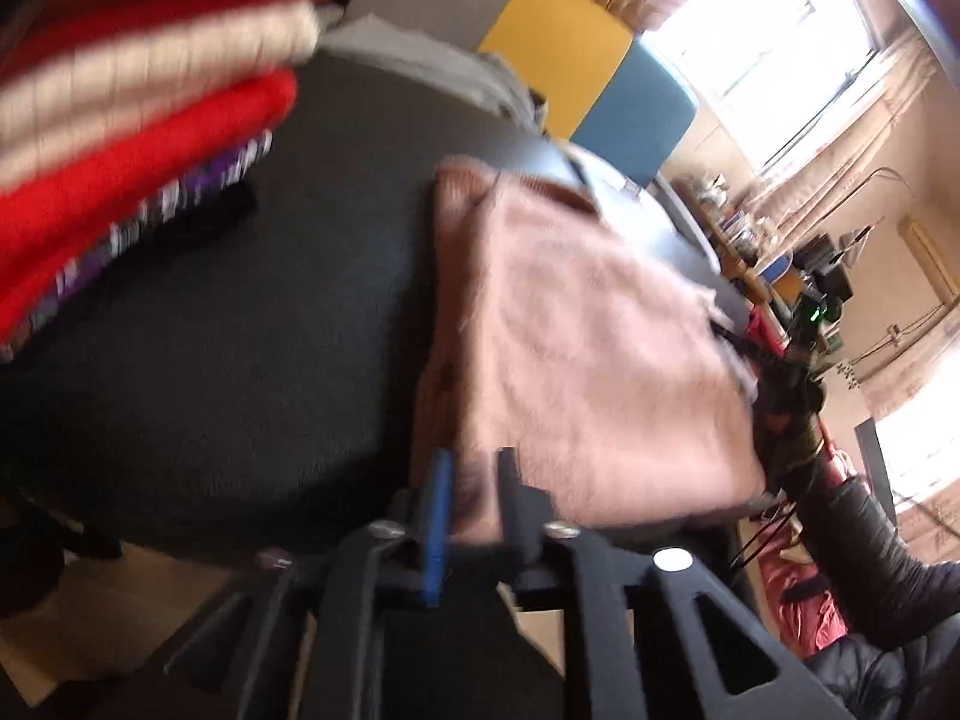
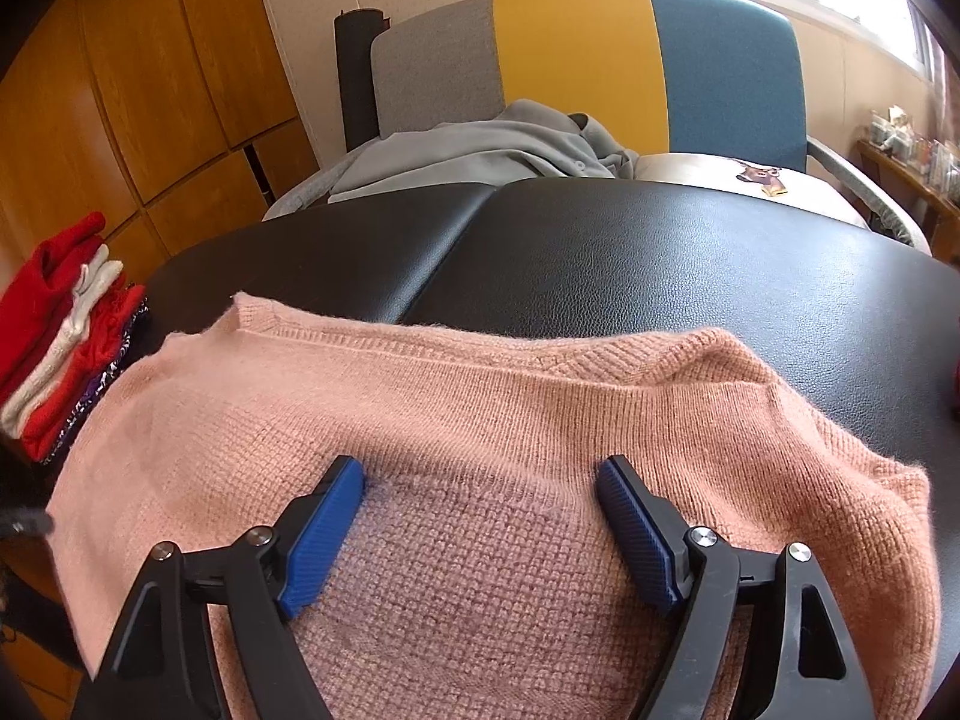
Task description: Fold clothes
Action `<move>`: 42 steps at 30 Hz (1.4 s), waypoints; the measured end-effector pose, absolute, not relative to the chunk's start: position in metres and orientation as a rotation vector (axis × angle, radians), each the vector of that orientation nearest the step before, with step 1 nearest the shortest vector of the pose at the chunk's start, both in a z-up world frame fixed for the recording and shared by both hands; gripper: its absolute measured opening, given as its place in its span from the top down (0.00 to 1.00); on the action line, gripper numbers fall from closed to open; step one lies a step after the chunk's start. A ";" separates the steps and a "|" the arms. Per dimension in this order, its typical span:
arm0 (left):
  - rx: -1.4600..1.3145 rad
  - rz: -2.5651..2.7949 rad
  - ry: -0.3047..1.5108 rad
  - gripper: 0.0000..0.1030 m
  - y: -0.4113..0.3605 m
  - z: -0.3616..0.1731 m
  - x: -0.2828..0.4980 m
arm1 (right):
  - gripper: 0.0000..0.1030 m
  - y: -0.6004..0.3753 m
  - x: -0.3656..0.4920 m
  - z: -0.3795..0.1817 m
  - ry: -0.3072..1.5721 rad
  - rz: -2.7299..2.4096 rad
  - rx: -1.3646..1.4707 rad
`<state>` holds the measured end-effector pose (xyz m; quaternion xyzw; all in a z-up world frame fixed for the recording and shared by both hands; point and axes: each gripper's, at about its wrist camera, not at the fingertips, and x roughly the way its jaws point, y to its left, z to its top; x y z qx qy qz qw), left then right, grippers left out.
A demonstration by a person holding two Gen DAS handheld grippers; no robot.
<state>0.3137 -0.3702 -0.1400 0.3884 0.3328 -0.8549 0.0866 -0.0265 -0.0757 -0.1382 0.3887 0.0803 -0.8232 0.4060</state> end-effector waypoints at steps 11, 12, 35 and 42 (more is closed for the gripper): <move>1.195 -2.536 1.017 0.56 -0.414 -0.130 0.241 | 0.20 -0.072 -0.029 -0.138 0.180 -2.064 0.980; 1.202 -2.537 1.045 0.51 -0.418 -0.132 0.235 | 0.20 -0.072 -0.030 -0.139 0.176 -2.061 0.981; 1.320 -2.492 1.207 0.81 -0.421 -0.168 0.176 | 0.10 -0.070 -0.033 -0.139 0.117 -1.999 0.976; 1.265 -2.468 1.162 0.85 -0.426 -0.148 0.182 | 0.10 -0.061 -0.034 -0.123 0.120 -1.832 1.027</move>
